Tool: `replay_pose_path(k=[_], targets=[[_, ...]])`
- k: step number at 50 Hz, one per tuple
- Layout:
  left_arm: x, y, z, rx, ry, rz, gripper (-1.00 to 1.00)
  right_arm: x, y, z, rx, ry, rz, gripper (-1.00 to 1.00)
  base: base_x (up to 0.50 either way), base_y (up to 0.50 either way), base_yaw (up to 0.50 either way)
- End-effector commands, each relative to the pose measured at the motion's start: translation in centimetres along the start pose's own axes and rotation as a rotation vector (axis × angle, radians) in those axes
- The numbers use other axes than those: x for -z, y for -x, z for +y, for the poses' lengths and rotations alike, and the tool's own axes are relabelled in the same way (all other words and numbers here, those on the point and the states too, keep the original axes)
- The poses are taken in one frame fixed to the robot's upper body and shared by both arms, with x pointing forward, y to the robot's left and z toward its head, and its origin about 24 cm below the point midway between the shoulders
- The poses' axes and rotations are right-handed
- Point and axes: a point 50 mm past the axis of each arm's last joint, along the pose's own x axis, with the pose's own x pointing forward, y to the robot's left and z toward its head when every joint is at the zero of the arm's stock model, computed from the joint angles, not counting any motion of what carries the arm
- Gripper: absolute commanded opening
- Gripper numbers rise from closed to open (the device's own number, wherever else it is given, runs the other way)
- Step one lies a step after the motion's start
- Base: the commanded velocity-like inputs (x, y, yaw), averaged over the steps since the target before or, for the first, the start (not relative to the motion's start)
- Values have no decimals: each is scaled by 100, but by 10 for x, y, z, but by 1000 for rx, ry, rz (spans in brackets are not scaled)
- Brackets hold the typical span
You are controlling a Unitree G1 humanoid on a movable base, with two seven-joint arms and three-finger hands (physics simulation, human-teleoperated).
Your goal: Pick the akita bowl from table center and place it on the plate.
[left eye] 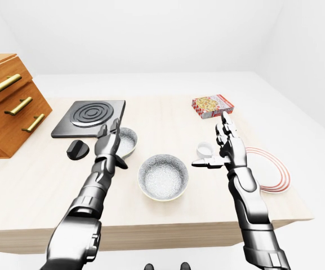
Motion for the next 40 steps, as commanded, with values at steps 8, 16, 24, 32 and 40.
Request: replay_pose_path(k=[8, 16, 24, 32, 40], targets=[[5, 8, -25, 57, -305, -59, 100, 0, 3, -3, 2, 4, 0, 100, 0, 0, 0], [3, 6, -24, 95, -330, -68, 100, -2, 2, -3, 0, 4, -8, 100, 0, 0, 0], [4, 6, -26, 145, -315, -53, 100, -2, 2, -4, 1, 3, -7, 100, 0, 0, 0], [3, 5, -27, 204, -265, -29, 100, -2, -1, -3, 0, 4, -5, 100, 0, 0, 0], [5, 9, -33, 240, -222, -11, 36, -3, -3, -1, -4, 3, -9, 100, 0, 0, 0]])
